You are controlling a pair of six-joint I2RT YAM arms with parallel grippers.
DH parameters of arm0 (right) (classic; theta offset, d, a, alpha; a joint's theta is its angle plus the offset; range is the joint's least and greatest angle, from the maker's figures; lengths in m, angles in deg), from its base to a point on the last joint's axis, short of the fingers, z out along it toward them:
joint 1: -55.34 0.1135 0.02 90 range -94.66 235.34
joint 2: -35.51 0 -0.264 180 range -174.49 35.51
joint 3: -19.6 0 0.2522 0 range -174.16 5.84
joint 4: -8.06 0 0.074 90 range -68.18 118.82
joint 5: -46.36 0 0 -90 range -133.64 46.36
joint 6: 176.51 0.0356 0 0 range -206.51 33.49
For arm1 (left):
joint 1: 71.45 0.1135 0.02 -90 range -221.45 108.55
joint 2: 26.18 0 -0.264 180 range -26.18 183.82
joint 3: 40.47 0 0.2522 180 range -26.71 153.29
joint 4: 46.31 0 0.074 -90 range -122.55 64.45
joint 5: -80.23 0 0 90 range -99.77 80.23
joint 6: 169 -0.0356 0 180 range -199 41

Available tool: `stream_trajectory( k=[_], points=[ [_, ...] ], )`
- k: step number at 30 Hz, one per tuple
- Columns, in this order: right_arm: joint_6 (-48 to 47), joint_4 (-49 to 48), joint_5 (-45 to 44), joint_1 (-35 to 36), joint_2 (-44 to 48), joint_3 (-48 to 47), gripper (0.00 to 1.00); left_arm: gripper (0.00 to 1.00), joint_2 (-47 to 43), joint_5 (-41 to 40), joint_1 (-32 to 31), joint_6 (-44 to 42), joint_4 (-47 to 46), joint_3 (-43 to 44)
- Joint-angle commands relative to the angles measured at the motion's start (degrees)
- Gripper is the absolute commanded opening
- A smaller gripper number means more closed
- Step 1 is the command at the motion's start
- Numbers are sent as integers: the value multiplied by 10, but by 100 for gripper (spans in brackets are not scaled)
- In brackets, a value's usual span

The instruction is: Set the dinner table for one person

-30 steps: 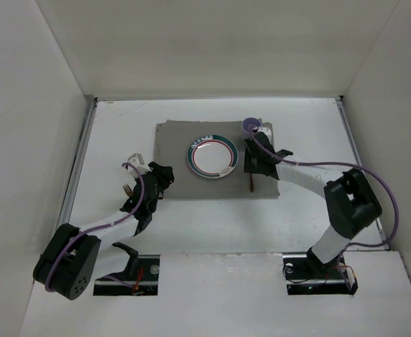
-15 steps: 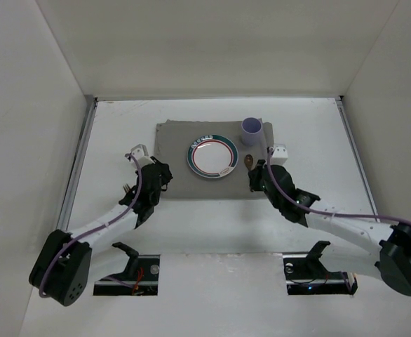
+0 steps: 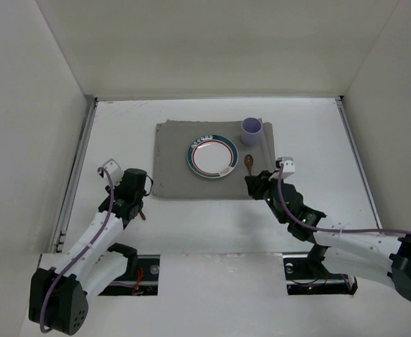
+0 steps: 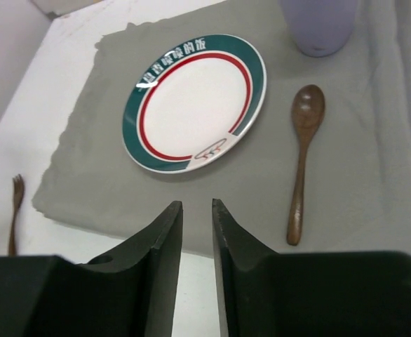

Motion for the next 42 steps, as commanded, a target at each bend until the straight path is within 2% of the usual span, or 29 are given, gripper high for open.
stream_trajectory(
  k=[1,6,15,28,31,37,42],
  points=[
    [11,-55,1,6,20,4,32,36,-2,21,30,26,106,18],
    [15,-53,12,6,10,3,37,33,51,58,35,25,103,21],
    [22,-50,31,2,20,4,39,27,129,67,47,-11,70,31],
    [19,-52,34,3,-6,-4,40,23,169,91,72,-40,-12,-9],
    [23,-48,39,2,-8,-5,40,19,185,107,86,-41,-20,-13],
    [22,-50,36,1,-11,-3,41,5,170,116,89,-49,-29,-16],
    [20,-52,33,2,-16,-5,41,3,68,96,51,-69,52,44]
  ],
)
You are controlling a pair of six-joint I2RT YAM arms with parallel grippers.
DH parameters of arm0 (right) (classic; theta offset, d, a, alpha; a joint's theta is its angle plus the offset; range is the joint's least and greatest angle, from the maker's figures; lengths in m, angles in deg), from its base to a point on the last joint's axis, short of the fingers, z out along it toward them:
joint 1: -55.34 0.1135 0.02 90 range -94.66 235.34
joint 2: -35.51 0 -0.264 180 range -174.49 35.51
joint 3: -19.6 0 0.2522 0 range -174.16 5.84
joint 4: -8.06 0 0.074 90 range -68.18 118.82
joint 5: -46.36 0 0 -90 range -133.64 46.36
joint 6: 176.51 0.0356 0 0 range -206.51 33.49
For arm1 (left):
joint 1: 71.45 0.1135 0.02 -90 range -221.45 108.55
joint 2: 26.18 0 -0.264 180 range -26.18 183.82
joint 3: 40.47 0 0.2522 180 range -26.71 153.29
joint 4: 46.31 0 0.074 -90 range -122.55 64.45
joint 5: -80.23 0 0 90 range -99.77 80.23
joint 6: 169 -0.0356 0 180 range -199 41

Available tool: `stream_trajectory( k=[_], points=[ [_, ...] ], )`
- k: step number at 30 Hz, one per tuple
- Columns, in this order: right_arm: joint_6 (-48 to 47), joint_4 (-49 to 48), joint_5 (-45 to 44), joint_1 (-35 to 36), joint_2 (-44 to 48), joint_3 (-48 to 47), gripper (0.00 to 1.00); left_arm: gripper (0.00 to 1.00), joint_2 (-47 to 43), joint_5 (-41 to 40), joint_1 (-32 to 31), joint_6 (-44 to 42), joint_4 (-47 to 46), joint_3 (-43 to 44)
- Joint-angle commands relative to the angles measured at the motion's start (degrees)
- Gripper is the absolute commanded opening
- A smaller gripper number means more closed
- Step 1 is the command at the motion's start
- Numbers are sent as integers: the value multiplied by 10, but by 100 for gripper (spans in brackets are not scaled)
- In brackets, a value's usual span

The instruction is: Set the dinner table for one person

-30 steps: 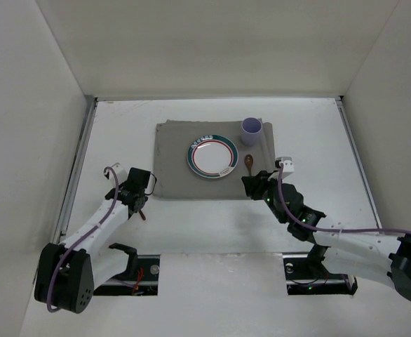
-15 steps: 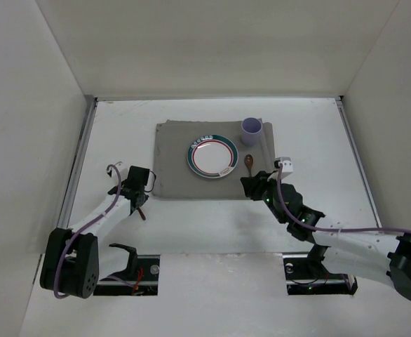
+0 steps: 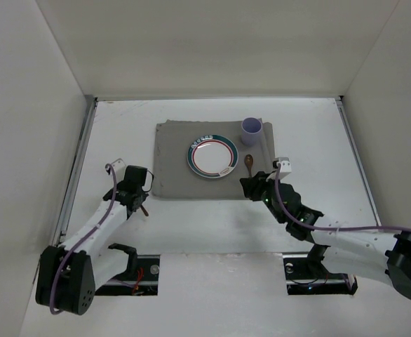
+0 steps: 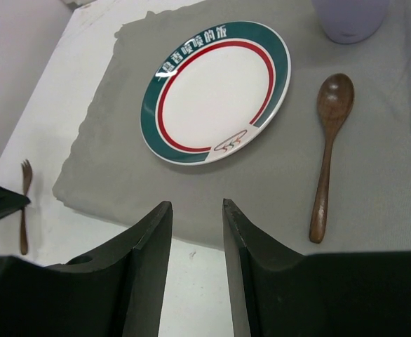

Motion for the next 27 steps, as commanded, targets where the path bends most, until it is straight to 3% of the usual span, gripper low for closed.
stream_trajectory(
  k=[1,5,10,15,21,27],
  points=[
    [3,-31,1,-2,-6,-8,41,4,-57,9,-20,-32,60,71],
    [1,-32,3,-1,-16,-13,41,6,0,3,-79,-85,76,162],
    [1,-29,-3,-2,-17,-11,41,6,149,-15,-156,-174,75,288],
    [-1,-30,-9,-4,-11,-8,41,7,256,-14,-181,-251,65,381],
    [-2,-30,-11,-7,-4,-7,41,7,355,-15,-190,-285,57,426],
    [0,-30,-9,-10,-3,-5,41,7,388,-9,-181,-279,23,408]
  ],
)
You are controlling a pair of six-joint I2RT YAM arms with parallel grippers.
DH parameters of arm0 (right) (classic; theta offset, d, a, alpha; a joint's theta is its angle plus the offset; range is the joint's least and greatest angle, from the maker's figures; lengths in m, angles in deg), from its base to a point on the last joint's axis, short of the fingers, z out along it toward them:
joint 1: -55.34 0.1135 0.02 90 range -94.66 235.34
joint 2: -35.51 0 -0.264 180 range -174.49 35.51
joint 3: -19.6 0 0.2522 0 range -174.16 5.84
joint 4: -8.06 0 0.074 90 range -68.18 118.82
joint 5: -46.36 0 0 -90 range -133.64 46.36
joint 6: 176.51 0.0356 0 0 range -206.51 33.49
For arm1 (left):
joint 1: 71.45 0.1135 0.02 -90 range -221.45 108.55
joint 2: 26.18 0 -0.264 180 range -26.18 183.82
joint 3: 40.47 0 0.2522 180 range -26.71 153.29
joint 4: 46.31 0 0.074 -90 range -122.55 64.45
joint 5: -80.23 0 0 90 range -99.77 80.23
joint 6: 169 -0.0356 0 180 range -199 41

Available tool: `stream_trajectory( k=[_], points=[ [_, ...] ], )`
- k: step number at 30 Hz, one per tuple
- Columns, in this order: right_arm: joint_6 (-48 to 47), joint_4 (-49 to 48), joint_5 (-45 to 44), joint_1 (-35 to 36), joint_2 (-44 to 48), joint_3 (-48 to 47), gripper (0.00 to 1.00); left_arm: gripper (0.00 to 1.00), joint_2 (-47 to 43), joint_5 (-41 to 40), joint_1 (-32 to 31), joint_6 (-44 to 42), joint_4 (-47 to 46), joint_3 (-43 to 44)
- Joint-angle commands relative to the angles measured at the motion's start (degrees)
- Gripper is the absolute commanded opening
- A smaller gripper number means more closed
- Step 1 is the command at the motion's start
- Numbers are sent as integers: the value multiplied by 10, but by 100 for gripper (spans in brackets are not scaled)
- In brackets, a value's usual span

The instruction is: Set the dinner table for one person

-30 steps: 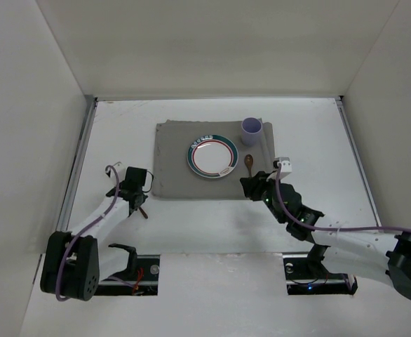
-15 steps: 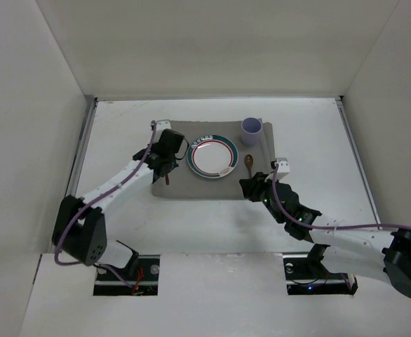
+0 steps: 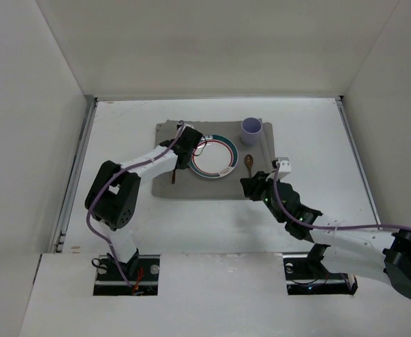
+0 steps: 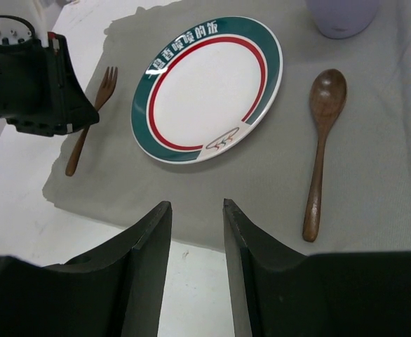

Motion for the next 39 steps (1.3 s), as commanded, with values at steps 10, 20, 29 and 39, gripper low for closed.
stream_trajectory(
  k=[10,20,29,39],
  points=[
    [1,-30,-7,-5,12,-4,42,7,10,20,17,-11,-38,-33],
    [2,-28,-5,-8,10,-4,43,7,22,27,25,-11,-62,-43],
    [-4,-27,-7,-7,13,-6,46,21,11,7,24,-2,-68,-67],
    [-3,-27,-14,-10,16,-1,48,40,-88,2,14,39,-66,-93]
  ],
)
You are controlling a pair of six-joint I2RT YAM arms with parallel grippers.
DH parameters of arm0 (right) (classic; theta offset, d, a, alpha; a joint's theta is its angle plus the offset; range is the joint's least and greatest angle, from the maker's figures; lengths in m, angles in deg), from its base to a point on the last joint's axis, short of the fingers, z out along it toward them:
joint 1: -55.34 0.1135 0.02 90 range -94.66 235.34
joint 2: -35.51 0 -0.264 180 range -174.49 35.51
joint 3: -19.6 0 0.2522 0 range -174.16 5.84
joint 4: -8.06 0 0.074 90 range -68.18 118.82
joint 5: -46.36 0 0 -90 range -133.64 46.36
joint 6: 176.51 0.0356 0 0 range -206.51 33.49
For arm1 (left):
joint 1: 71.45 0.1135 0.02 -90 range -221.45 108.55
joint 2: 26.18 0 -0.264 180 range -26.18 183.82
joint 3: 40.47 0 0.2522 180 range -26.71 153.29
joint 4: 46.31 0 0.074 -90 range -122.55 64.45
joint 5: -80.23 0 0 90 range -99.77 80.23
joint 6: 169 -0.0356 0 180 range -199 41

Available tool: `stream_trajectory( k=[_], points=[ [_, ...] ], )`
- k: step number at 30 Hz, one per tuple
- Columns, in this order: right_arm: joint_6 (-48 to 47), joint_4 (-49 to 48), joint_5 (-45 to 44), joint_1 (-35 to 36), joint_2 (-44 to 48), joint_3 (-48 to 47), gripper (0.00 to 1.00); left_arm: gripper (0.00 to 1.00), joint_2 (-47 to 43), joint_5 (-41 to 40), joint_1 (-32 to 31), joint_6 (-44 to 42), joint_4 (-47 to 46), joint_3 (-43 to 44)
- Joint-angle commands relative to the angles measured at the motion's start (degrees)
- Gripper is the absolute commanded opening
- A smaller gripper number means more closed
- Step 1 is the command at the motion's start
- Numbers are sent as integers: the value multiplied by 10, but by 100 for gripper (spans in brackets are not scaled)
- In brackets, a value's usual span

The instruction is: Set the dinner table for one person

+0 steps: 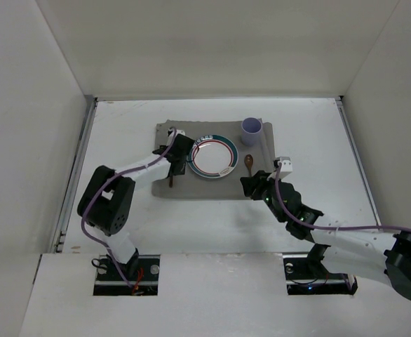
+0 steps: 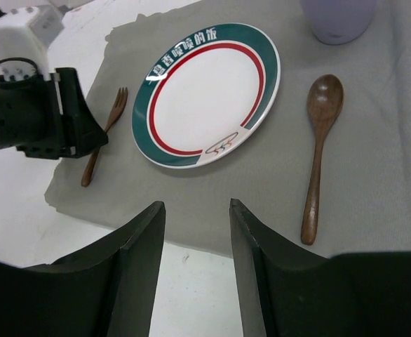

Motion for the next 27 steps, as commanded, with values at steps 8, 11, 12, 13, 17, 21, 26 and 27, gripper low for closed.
stream_trajectory(
  k=[8,11,12,13,17,21,26,27],
  points=[
    [-4,-20,-5,-9,-16,-14,19,57,-281,-2,-29,101,-6,-56],
    [-5,-11,-5,-4,-28,-23,17,74,-344,-15,-71,132,-19,-97],
    [-5,-13,-5,-1,-29,-24,17,100,-359,-30,-88,145,-24,-115],
    [-5,-14,-9,2,-32,-24,19,100,-371,-47,-106,154,-26,-131],
    [-5,-18,-15,3,-46,-24,27,100,-401,-121,-158,209,-32,-182],
    [-6,-27,-26,8,-53,-24,41,100,-438,-162,-209,278,-48,-232],
    [-18,-33,-39,27,-58,-28,49,100,-473,-166,-272,313,-123,-296],
    [-18,-34,-42,30,-58,-28,49,100,-474,-169,-281,319,-127,-302]
  ],
)
